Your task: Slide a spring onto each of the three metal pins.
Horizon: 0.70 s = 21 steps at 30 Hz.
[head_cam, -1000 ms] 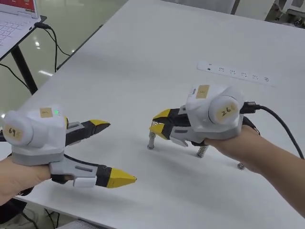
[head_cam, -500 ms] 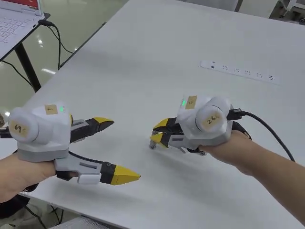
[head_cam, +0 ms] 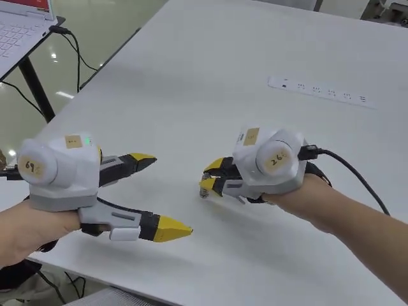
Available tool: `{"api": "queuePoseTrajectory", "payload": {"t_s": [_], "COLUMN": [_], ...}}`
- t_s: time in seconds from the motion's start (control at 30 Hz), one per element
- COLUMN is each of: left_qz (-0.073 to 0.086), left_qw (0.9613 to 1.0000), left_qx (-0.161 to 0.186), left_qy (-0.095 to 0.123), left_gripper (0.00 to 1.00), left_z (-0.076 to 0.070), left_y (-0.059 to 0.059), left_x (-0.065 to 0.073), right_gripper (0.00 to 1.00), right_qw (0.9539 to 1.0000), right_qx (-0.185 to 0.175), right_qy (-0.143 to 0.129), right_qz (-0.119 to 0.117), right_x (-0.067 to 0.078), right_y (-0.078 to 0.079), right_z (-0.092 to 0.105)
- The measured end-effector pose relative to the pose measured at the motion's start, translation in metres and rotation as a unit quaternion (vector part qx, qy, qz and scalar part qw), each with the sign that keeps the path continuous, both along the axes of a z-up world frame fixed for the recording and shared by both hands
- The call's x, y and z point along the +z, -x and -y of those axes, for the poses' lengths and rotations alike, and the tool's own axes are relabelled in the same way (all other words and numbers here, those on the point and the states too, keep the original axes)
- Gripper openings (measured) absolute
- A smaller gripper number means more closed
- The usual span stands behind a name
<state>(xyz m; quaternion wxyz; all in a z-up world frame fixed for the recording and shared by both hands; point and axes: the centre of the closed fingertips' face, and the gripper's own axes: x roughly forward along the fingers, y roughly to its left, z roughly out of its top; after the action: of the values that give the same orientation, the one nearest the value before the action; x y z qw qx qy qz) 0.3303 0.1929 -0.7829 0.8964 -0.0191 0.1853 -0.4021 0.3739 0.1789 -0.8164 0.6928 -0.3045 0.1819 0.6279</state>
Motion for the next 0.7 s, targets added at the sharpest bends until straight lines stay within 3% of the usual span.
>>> {"api": "queuePoseTrajectory", "payload": {"t_s": [0.23,0.7], "left_qz": [0.001,0.006], "left_qw": [1.0000,0.9999], "left_qx": [-0.004,-0.011], "left_qy": [-0.004,-0.006], "left_gripper": [0.94,0.93], "left_z": [0.002,0.011], "left_y": [-0.002,-0.002], "left_x": [0.003,0.009], "right_gripper": [0.11,0.17], "right_qw": [1.0000,0.9969], "right_qx": [-0.005,-0.048], "right_qy": [-0.006,-0.055], "right_qz": [-0.003,-0.030], "right_x": [0.006,0.026], "right_y": [0.002,0.002], "right_z": [0.004,0.029]}}
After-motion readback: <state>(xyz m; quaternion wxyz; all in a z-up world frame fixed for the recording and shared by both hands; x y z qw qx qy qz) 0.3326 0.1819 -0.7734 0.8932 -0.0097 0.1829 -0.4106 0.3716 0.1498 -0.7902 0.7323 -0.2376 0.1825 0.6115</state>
